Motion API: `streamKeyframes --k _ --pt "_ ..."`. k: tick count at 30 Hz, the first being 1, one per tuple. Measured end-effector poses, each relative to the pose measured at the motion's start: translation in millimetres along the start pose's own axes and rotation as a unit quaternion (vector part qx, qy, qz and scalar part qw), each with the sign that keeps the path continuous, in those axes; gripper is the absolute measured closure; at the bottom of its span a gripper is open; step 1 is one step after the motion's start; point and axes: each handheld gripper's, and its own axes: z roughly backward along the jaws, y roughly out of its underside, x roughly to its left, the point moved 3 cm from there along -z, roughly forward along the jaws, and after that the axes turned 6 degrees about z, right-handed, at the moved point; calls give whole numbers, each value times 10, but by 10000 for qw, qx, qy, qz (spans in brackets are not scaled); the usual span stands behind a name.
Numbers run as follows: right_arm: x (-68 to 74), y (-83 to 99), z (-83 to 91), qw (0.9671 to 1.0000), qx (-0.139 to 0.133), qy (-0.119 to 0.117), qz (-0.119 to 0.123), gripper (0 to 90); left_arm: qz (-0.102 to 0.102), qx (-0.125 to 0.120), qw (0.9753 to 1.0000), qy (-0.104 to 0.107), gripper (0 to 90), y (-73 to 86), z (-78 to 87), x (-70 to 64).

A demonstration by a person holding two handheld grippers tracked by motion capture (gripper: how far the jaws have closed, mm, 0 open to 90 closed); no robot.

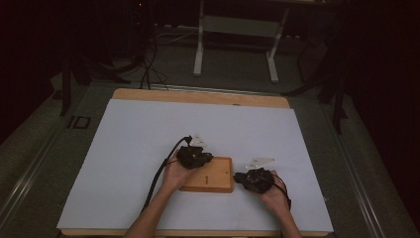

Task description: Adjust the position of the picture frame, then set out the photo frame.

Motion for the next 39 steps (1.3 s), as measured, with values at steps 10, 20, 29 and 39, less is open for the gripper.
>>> streamKeyframes --k 10,20,29,39 --pt "-16 6 -3 10000 -48 -13 -17 763 -61 -120 9997 200 746 7 51 -3" --pt "-44 20 -3 9998 -122 17 -149 678 -13 -182 9998 64 586 84 258 -11" --pt "-63 32 3 9994 -176 37 -288 611 239 -464 9985 -187 557 267 543 14" --pt "-105 35 22 9991 -170 200 -332 590 420 -478 9972 -383 555 582 811 49"
